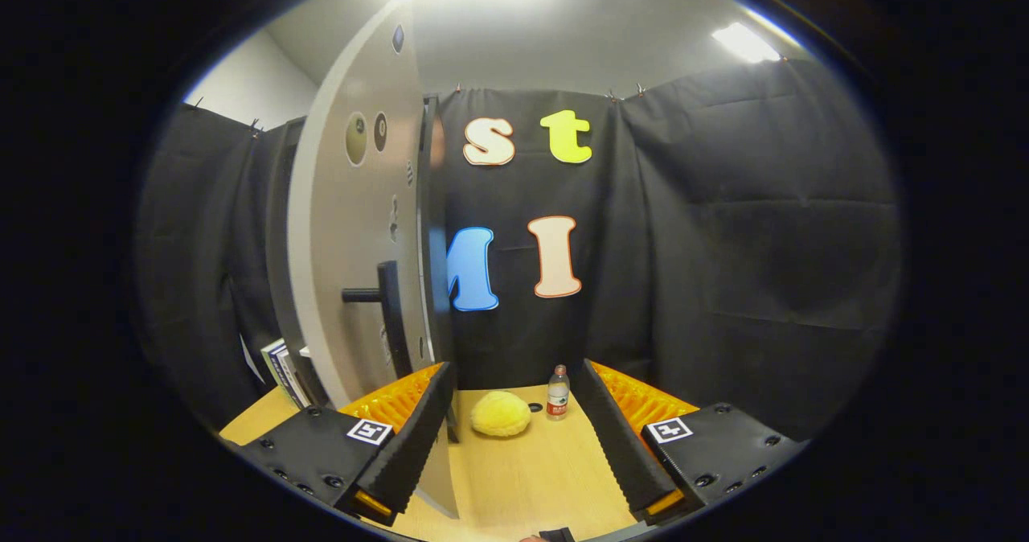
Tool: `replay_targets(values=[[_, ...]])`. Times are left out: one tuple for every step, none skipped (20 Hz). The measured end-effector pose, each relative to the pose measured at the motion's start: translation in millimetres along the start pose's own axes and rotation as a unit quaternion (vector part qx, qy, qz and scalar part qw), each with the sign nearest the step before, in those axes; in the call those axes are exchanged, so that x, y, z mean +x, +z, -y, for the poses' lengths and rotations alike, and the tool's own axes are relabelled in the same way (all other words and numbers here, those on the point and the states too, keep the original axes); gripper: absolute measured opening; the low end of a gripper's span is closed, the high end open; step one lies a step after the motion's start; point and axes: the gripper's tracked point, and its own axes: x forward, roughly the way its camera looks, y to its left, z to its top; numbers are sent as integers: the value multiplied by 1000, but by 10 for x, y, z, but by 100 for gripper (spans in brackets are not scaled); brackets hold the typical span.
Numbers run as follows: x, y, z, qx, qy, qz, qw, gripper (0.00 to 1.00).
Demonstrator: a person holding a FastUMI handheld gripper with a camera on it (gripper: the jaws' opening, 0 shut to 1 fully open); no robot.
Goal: Open the shoe cabinet door, grab the shoes and put them into the shoe cabinet, then close the shoe cabinet door.
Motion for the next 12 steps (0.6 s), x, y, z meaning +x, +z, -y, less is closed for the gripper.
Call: replay_targets(values=[[73,-21,-57,3,5,-7,1000,99],[103,-38,-157,6,15,-11,1000,99],[86,-28,-168,-2,10,-7,1000,99],[78,14,-176,-17,7,3,1000,96],[89,9,-207,-26,7,5,1000,92],[84,9,-254,-24,10,5,1000,92],[82,-11,-322,-20,17,1,1000,92],[68,-16,-394,-14,26,0,1000,92],[57,-25,-468,-13,34,-1,999,93],[40,-14,-559,-13,41,1,999,93],[14,-12,-641,-16,48,1,999,93],[-11,-14,-744,-19,56,1,998,93]])
